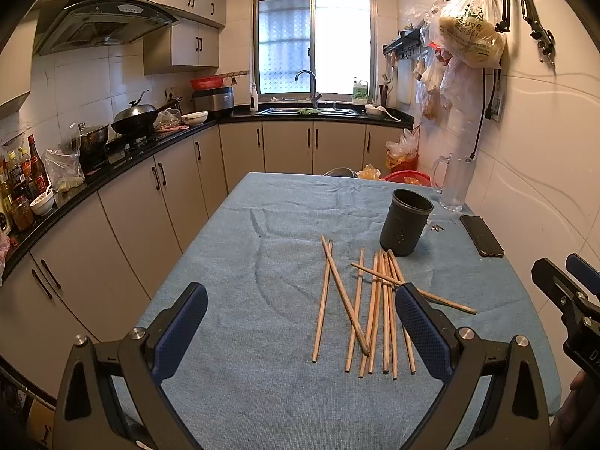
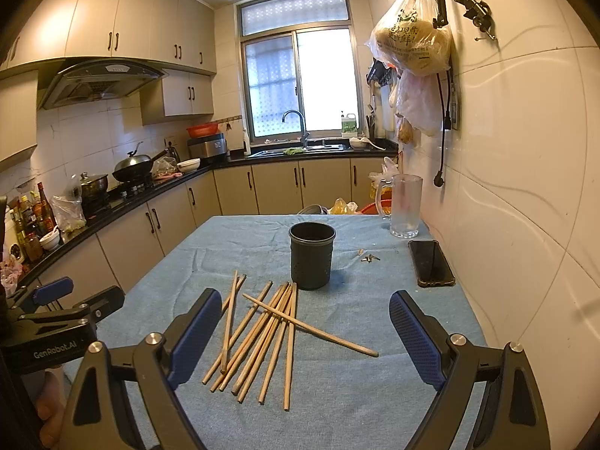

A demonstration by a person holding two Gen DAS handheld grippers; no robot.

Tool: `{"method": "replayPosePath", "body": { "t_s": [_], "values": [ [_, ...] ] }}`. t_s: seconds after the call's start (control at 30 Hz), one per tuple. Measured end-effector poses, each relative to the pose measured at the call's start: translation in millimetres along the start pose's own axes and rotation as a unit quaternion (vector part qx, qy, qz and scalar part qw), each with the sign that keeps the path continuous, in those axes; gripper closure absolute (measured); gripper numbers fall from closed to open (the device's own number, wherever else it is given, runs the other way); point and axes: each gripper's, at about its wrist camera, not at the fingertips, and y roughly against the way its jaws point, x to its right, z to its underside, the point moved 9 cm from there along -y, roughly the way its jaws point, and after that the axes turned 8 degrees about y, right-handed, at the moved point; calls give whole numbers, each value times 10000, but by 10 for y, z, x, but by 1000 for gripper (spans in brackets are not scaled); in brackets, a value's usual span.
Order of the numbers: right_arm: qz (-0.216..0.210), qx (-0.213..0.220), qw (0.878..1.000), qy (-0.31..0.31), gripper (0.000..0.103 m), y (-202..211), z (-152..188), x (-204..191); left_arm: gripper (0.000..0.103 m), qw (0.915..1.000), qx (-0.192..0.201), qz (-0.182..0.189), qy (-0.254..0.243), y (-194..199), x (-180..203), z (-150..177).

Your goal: Organize utensils

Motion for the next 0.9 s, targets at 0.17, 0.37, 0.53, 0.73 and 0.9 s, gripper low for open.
{"method": "replayPosePath", "body": {
  "t_s": [0.17,0.37,0.53,0.73,0.9],
  "values": [
    [12,10,10000,-12,11,23,3,5,3,10000,-24,-19,15,-16,-3,1],
    [-17,-42,10000,-78,11,6,19,33,3,9999,-93,-119,-57,-62,-4,22],
    [-52,-88,9999,-88,11,-69,10,64,3,9995,-191,-227,-84,-152,-28,28],
    [-327,-147,9993,-100,11,-209,27,8,3,9991,-316,-294,-47,-279,-76,28],
    [-399,-219,9990,27,11,-374,32,-57,3,9987,-364,-360,-56,-383,-93,6]
  ]
}}
